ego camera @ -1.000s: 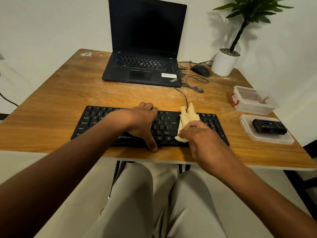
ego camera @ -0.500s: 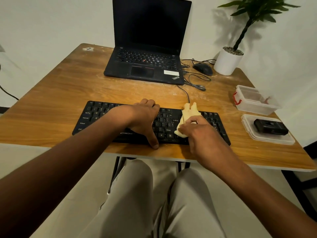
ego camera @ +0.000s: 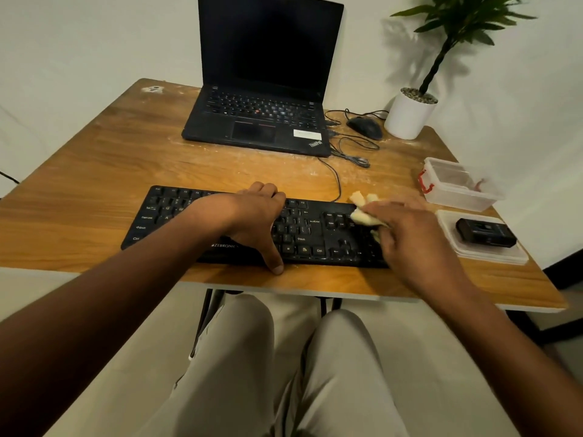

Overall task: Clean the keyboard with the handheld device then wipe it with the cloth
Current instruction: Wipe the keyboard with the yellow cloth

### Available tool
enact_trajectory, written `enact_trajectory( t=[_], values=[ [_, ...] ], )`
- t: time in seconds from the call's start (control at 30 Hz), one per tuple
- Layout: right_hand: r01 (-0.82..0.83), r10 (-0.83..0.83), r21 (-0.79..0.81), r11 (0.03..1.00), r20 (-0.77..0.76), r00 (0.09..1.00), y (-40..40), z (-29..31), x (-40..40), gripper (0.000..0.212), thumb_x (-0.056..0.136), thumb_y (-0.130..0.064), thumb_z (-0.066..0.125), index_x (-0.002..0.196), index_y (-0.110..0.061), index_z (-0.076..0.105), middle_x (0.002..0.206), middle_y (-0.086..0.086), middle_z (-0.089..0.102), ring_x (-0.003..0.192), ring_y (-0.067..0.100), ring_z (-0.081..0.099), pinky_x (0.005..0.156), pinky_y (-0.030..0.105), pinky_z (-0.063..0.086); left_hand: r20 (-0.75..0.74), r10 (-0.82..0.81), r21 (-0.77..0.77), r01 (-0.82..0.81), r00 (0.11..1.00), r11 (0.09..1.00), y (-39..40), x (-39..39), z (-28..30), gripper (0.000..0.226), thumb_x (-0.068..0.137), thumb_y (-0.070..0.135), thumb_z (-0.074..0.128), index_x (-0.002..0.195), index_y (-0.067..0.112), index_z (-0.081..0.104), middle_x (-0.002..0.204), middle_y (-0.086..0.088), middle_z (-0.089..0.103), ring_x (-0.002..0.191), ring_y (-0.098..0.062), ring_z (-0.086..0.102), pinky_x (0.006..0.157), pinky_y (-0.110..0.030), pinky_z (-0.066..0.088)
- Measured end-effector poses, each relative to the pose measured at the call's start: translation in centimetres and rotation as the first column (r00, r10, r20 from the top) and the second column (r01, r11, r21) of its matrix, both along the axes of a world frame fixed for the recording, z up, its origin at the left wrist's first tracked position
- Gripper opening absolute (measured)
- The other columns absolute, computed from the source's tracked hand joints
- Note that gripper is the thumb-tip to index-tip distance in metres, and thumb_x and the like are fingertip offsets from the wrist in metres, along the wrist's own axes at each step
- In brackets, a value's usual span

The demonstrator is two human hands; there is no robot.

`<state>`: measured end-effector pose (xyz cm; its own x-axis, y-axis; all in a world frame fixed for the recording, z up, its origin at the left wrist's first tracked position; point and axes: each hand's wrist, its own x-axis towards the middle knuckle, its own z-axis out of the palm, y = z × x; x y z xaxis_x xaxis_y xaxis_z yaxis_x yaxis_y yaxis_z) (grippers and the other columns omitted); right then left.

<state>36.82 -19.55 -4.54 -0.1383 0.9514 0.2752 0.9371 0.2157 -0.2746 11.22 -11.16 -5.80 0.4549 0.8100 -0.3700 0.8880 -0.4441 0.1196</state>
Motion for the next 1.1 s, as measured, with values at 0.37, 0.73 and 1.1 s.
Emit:
enact_trajectory(
  t=[0.37, 0.73, 1.1],
  values=[
    [-0.078, 0.078, -0.179, 0.981, -0.012, 0.997, -2.4, -0.7, 0.8, 0.045, 0.095, 0.003, 0.055, 0.124, -0.027, 0.073, 0.122, -0.005, 0.059, 0.107, 0.007, 0.057, 0.085, 0.004, 0.038, -0.005, -0.005, 0.007, 0.005, 1.000, 1.000, -0.2, -0.2, 0.1, 0.141, 0.053, 0.072, 0.086, 0.161, 0.018, 0.012, 0.157, -0.001, 0.023, 0.146, -0.024, 0.020, 0.121, -0.048, 0.031],
    [-0.109, 0.112, -0.041, 0.993, 0.092, 0.989, -3.7, -5.2, -4.1, 0.064, 0.076, 0.022, 0.060, 0.134, -0.006, 0.066, 0.137, 0.008, 0.065, 0.143, 0.028, 0.045, 0.118, 0.036, 0.027, -0.005, -0.002, 0.008, 0.002, 1.000, 1.000, -0.2, -0.2, 0.1, 0.140, 0.054, 0.071, 0.086, 0.161, 0.019, 0.012, 0.158, -0.001, 0.022, 0.146, -0.023, 0.020, 0.121, -0.049, 0.031],
    [-0.104, 0.112, -0.070, 0.992, 0.112, 0.987, -2.7, -4.8, -4.9, 0.067, 0.074, 0.025, 0.059, 0.135, -0.003, 0.064, 0.140, 0.011, 0.063, 0.147, 0.030, 0.040, 0.118, 0.039, 0.020, -0.012, -0.006, 0.011, 0.006, 1.000, 1.000, 0.0, -0.1, 0.0, 0.140, 0.053, 0.072, 0.086, 0.160, 0.019, 0.013, 0.157, 0.000, 0.023, 0.144, -0.024, 0.022, 0.120, -0.048, 0.032]
  ],
)
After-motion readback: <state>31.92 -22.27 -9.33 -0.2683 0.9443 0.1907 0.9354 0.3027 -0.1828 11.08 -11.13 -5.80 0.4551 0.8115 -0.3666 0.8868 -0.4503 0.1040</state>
